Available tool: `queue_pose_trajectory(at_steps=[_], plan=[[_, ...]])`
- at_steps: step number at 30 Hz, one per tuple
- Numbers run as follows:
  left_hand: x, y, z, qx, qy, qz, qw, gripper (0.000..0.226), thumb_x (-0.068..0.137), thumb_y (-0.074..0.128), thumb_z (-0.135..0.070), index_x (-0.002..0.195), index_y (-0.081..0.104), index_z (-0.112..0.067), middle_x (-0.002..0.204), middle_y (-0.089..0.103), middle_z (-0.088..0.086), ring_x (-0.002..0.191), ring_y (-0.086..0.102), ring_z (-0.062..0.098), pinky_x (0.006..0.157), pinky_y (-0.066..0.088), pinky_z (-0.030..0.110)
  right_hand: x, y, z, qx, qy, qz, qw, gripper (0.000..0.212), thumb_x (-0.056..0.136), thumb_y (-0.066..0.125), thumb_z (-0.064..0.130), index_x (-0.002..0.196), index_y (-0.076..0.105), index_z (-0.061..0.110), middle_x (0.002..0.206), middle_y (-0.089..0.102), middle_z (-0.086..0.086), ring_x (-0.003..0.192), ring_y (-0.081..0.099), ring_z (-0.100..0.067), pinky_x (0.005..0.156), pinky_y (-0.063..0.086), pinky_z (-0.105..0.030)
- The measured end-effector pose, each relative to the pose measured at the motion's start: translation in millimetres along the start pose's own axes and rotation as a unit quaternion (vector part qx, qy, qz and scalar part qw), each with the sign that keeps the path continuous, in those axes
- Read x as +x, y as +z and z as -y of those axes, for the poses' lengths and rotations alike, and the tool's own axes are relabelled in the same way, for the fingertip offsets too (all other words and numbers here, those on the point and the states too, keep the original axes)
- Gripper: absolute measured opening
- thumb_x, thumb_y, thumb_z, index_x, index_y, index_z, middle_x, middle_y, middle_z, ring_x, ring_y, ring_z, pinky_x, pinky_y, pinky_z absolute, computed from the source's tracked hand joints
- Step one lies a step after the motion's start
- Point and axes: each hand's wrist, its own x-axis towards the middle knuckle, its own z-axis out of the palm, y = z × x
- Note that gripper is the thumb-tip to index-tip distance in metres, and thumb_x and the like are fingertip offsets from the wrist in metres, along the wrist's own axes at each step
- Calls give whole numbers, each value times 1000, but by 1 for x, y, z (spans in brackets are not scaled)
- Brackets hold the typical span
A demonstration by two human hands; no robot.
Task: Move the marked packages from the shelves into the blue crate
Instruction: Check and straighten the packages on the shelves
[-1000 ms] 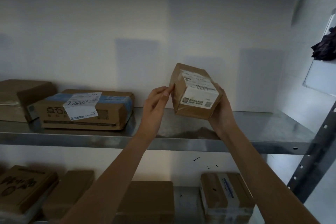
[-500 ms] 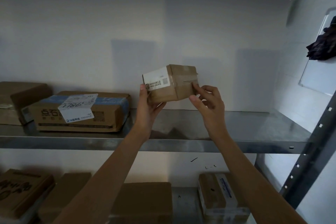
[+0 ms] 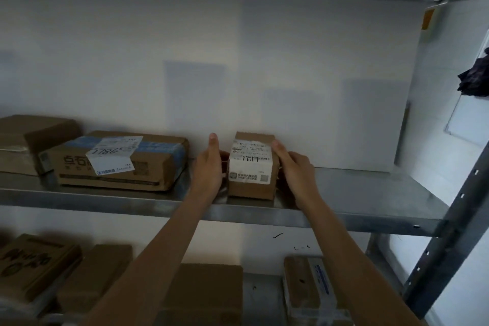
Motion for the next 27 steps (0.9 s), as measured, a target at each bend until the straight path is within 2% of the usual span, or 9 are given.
queue_pose_trajectory(at_steps=[4, 6, 8, 12, 14, 17, 21, 24, 27], plan=[[-2, 5, 0, 42, 37, 3, 998, 72, 100, 26, -50, 80, 62, 10, 69, 68, 12, 50, 60, -3, 45, 41, 5, 1, 0, -1, 16, 21, 1, 1000, 54, 85, 58, 60, 72, 58, 8, 68, 61, -9, 43, 50, 2, 41, 39, -9], [-3, 6, -1, 35, 34, 2, 999, 70, 100, 27, -50, 81, 62, 9, 67, 68, 9, 52, 60, -3, 46, 42, 5, 0, 0, -3, 2, 22, -3, 1000, 69, 79, 55, 69, 70, 58, 1, 70, 67, -11, 50, 56, -5, 50, 46, -15], [-4, 6, -1, 37, 31, -9, 999, 66, 99, 28, -51, 81, 64, 1, 67, 69, 3, 58, 64, -2, 50, 44, 6, 2, -1, -3, -7, 24, -19, 1000, 82, 72, 50, 77, 78, 63, -4, 78, 71, -13, 68, 67, -21, 64, 55, -33], [-13, 6, -7, 2, 35, -47, 998, 57, 102, 31, -43, 84, 61, 2, 84, 68, 19, 84, 66, 28, 78, 54, 42, 0, -1, 4, 43, 70, -82, 993, 65, 89, 48, 62, 94, 66, -1, 93, 70, -17, 89, 66, -33, 73, 58, -50], [-18, 4, -12, -35, 61, -90, 994, 37, 103, 35, -31, 84, 60, -11, 92, 64, 17, 92, 62, 29, 89, 49, 49, -3, -4, 9, 57, 70, -120, 989, 46, 97, 47, 47, 99, 66, 5, 102, 70, -14, 94, 65, -28, 82, 56, -54], [-27, -7, -22, -94, 147, -116, 978, 25, 102, 37, -12, 92, 54, -26, 102, 57, 16, 101, 56, 27, 97, 44, 52, -11, -14, 25, 37, -1, -218, 975, 31, 99, 48, 27, 108, 64, 2, 108, 68, -15, 97, 65, -28, 92, 51, -43], [-25, -47, -44, -83, 302, -33, 949, 21, 100, 37, -14, 95, 57, -16, 103, 57, 8, 95, 57, 16, 90, 49, 37, -36, 2, 79, 54, -156, -372, 913, 19, 91, 45, 17, 100, 61, 11, 96, 63, -7, 86, 58, -17, 79, 49, -31], [-15, -98, -60, -23, 392, -41, 919, 19, 98, 37, -14, 93, 55, -11, 108, 56, 1, 100, 53, 9, 88, 42, 20, -69, 65, 115, 64, -259, -299, 916, 12, 93, 47, 14, 99, 56, 19, 92, 57, 10, 82, 55, 0, 71, 41, -10], [4, -161, -47, 83, 379, -169, 906, 17, 96, 39, -20, 101, 54, -17, 113, 51, -8, 110, 45, 6, 96, 35, 22, -95, 138, 111, 0, -223, -193, 955, 20, 98, 50, 24, 114, 55, 12, 105, 56, 4, 92, 51, 9, 77, 39, -5]])
